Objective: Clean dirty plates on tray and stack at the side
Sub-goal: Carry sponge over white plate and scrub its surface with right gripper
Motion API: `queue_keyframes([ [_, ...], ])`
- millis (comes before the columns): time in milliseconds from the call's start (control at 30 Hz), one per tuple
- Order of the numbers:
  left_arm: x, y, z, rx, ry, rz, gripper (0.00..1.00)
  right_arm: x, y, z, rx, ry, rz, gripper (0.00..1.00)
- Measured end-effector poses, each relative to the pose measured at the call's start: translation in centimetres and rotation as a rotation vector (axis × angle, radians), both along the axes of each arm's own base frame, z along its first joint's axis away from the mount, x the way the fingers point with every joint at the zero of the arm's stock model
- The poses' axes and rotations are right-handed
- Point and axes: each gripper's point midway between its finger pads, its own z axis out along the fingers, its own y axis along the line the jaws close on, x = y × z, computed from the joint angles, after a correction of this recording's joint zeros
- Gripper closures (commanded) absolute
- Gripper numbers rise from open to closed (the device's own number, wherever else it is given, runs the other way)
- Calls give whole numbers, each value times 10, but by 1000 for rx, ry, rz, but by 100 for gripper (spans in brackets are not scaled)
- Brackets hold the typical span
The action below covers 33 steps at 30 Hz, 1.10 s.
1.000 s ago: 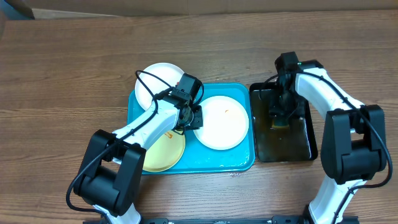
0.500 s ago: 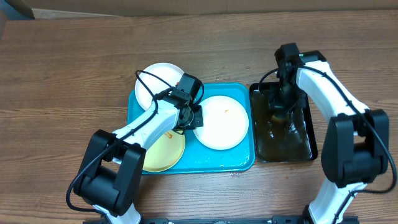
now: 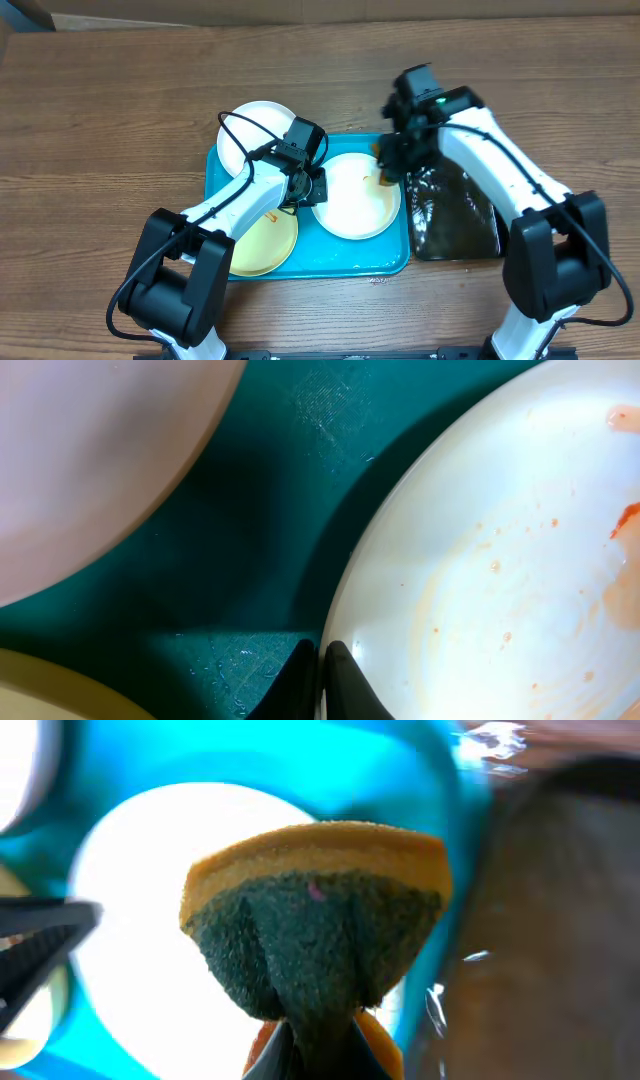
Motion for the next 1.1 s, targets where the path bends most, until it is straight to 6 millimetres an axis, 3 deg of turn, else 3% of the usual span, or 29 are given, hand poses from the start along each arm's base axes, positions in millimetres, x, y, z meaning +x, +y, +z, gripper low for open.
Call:
queue_keyframes([
  [100,0,0,0,0,1,0,93,0,20,1,-4,-48,51,96],
  [233,-1,0,0,1,3,0,92,-5,29,-3,-48,-69,88,96],
  [667,-1,0,0,1,4,0,92,4,24,-63,-150,-19,90,96],
  [1100,-1,0,0,2,3,0,92,6,25,-70,-156,-19,99,92],
])
